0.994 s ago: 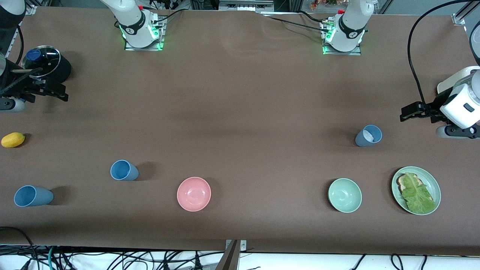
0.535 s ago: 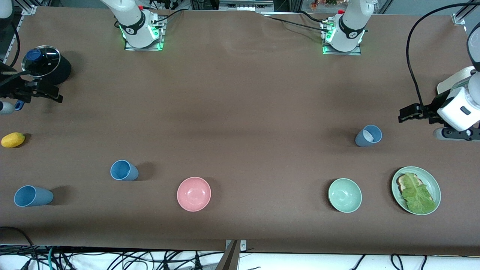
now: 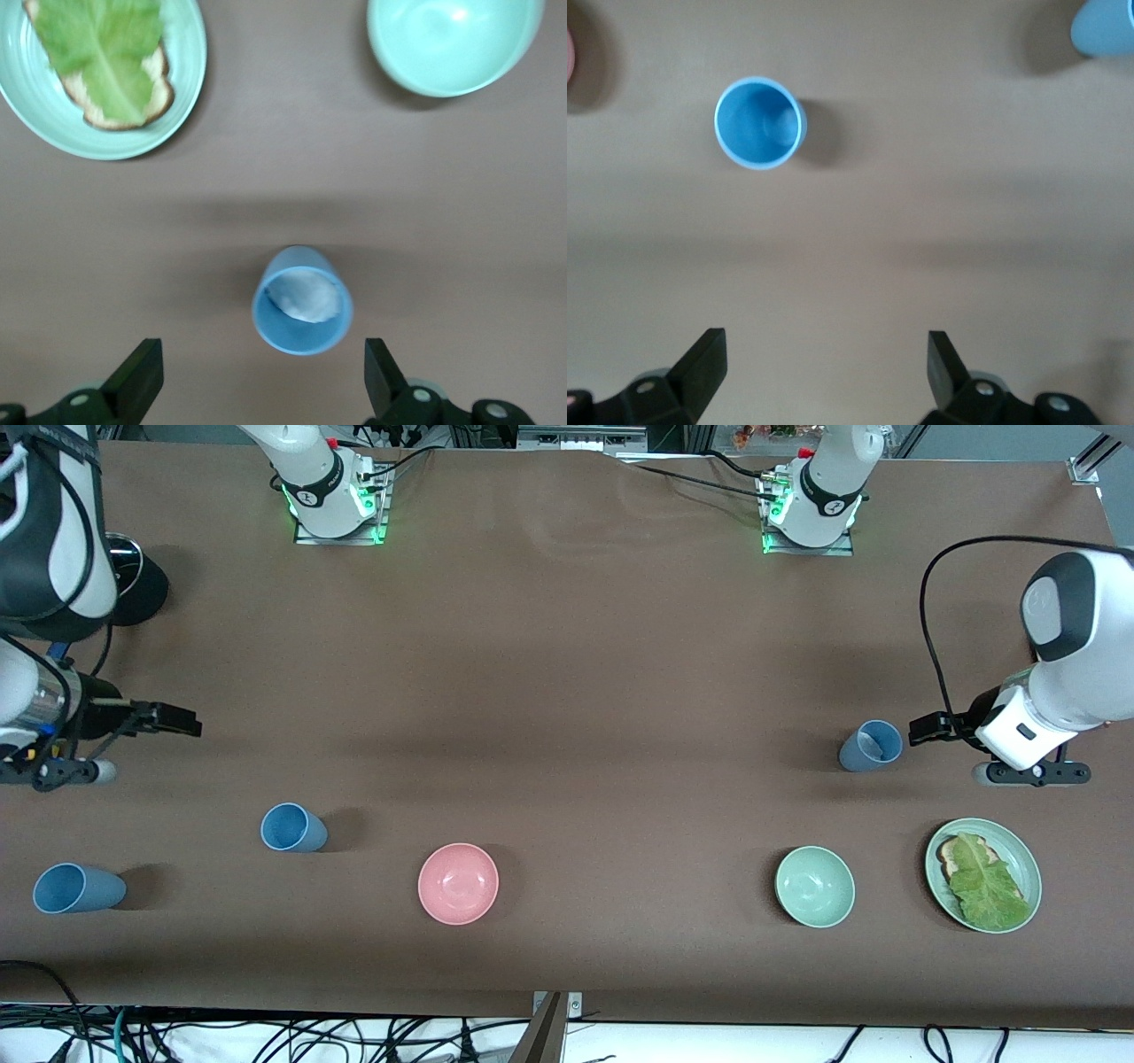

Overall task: Stack blue cups with both arms
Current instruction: 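Grasp a blue cup with the right gripper while the left gripper grasps another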

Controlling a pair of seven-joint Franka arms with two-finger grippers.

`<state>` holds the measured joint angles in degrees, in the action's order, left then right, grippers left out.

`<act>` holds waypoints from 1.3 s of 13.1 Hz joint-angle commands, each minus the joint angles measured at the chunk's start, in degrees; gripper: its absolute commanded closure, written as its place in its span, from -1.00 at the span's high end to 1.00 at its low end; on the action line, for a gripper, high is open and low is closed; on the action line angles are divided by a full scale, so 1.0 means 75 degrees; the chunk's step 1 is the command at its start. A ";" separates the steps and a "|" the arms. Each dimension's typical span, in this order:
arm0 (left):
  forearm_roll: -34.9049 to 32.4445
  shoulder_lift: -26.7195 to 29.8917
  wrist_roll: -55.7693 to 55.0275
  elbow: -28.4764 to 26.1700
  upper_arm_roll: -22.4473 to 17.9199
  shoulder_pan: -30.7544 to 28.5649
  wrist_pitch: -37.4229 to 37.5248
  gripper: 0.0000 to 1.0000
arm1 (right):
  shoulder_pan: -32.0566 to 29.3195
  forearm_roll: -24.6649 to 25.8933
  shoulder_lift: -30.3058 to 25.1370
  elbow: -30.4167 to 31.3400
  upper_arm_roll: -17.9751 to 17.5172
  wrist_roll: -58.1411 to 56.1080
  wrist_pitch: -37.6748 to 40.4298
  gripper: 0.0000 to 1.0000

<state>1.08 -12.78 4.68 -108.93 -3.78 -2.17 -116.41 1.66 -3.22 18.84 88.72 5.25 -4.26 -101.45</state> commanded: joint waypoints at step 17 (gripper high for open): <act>-0.0191 -0.0686 0.0302 -0.1730 0.0071 -0.0191 -0.1894 -1.00 | 0.0258 0.0043 0.2995 -0.1270 -0.0231 0.0028 -0.2599 0.96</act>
<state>1.08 -16.91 6.55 -124.35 -3.45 -4.01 -132.17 3.87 -2.10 38.38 83.42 3.90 -4.30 -121.56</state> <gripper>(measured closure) 0.454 0.013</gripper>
